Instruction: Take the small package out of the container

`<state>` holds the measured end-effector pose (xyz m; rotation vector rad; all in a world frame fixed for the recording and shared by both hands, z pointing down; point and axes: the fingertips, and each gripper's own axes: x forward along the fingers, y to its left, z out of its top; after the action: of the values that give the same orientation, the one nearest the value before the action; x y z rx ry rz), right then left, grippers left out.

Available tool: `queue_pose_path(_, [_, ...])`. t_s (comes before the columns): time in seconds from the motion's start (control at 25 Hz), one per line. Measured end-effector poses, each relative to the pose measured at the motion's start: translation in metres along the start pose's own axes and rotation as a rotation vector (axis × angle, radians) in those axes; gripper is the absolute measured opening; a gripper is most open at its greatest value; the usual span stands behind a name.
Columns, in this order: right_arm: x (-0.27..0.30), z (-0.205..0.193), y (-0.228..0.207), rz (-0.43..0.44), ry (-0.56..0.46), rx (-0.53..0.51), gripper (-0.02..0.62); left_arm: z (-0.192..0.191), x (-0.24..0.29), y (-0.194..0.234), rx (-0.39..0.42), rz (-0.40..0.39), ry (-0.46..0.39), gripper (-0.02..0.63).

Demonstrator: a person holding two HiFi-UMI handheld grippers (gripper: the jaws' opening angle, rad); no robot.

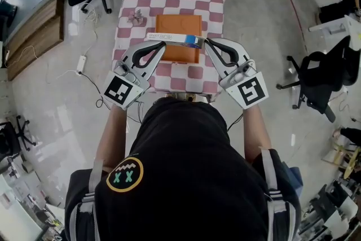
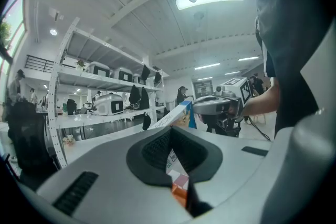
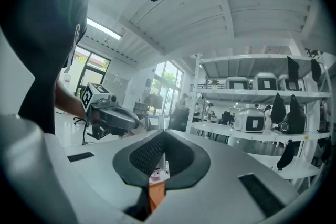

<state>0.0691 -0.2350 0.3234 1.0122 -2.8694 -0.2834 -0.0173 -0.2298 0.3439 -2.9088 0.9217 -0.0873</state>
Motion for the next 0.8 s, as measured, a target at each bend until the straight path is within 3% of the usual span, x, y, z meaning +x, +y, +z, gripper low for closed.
queue_pose_path(0.8, [-0.0010,-0.0022,0.0060,-0.005,-0.004,0.000,0.021,0.0008,-0.0047,-0.0048,0.004,-0.001,0.005,0.017])
